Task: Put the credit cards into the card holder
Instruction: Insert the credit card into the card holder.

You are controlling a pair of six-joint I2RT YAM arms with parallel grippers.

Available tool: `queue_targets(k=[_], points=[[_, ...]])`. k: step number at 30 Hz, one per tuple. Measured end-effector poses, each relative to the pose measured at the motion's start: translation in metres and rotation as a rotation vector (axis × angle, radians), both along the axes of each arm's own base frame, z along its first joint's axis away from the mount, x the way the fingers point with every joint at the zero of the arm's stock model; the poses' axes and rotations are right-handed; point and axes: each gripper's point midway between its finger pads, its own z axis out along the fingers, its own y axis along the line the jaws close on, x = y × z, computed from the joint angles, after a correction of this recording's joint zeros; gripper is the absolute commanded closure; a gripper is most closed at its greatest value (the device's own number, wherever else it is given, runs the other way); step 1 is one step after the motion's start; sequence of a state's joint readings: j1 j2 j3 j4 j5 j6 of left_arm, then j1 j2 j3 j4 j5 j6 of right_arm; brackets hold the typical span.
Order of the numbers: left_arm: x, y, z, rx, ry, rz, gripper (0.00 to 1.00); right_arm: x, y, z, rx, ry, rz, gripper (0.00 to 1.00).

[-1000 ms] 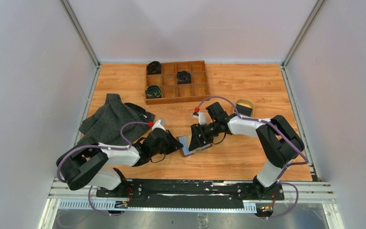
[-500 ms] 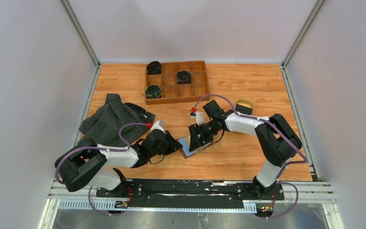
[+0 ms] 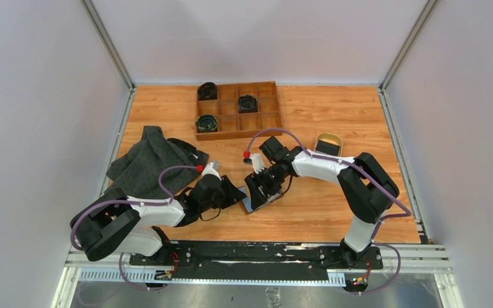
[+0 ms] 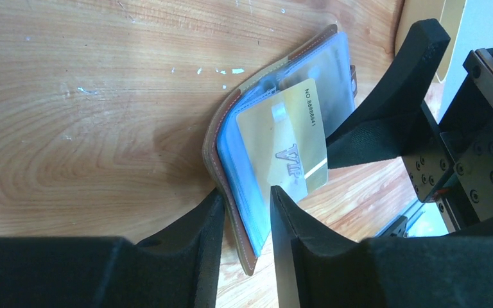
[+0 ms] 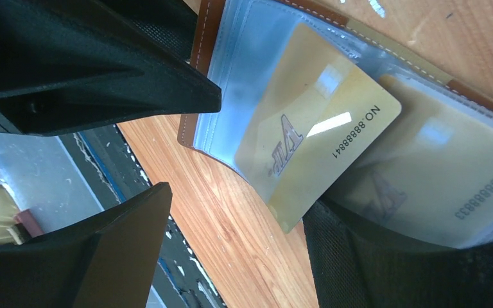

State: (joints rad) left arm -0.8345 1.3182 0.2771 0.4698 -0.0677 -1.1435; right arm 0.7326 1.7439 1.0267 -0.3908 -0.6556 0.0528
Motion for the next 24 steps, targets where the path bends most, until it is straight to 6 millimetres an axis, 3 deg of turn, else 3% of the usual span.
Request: queue_targets(k=[6,24], points=[[-0.002,0.003,0.001,-0.004,-0.003,0.000,0.61,-0.001,-0.001,-0.002,-0.031,-0.050,0.040,0.22],[-0.002,0.002,0.006,-0.014,-0.019,-0.013,0.60,0.003,-0.012,0.000,-0.039,-0.065,0.125,0.17]])
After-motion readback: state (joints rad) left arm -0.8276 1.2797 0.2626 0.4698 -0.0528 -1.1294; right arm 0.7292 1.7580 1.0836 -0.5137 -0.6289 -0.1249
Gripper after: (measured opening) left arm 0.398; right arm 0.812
